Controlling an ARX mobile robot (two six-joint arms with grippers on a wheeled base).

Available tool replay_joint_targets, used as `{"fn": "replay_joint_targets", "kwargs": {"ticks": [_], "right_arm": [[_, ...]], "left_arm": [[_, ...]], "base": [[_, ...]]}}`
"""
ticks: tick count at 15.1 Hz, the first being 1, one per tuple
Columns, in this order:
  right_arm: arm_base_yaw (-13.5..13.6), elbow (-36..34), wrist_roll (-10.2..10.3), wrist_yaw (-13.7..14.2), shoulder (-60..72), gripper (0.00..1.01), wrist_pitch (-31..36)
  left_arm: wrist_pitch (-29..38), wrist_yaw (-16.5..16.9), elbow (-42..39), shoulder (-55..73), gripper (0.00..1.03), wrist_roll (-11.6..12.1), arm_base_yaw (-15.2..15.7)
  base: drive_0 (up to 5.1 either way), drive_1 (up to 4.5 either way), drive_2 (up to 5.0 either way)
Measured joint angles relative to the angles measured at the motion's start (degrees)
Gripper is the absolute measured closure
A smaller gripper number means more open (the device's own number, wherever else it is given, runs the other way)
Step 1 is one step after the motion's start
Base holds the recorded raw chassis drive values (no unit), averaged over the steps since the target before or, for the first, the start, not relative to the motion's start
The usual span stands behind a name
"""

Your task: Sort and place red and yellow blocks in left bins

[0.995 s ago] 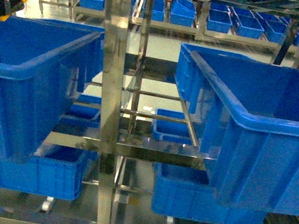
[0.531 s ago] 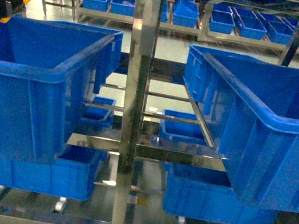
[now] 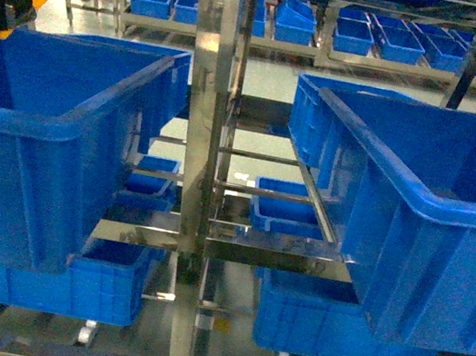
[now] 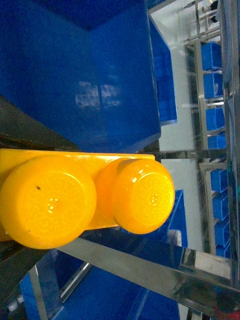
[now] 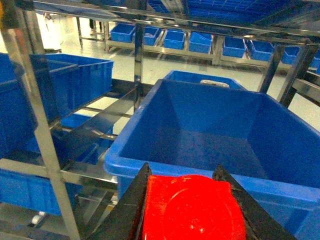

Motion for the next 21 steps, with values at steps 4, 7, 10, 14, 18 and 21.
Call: {"fn": "replay_joint_targets", "kwargs": {"ticks": [4, 7, 10, 14, 18, 21], "right_arm": [[-0.02, 0.0, 0.0, 0.2, 0.2, 0.72, 0.13], [0.02, 0.02, 0.0, 0.17, 0.17, 0.72, 0.28], [0.02, 0.02, 0.0, 0.17, 0.17, 0.72, 0.26], [0.02, 0.02, 0.0, 0.17, 0.17, 0.72, 0.26], [-1.57, 4.04, -0.37, -1.86, 6.29, 0.72, 0.09], [-2.71, 12.26, -1.36, -4.85, 14.27, 0.72, 0.17]], "left_arm": [[0.11, 0.35, 0.02, 0.33, 0.77, 0.0, -0.28], [0.26, 0.22, 0.02, 0.31, 0.77, -0.02, -0.11], [0.22, 0.2, 0.02, 0.31, 0.77, 0.0, -0.11], [0.22, 0.2, 0.02, 0.31, 0.77, 0.0, -0.11], [0.22, 0.2, 0.02, 0.31, 0.77, 0.0, -0.11], [0.22, 0.2, 0.02, 0.31, 0.77, 0.0, -0.13]], "base": [[0.1, 0.82, -0.7], [0.0, 0.0, 0.0], [0.0, 0.0, 0.0], [0.0, 0.0, 0.0], [0.0, 0.0, 0.0], [0.0, 0.0, 0.0]]}}
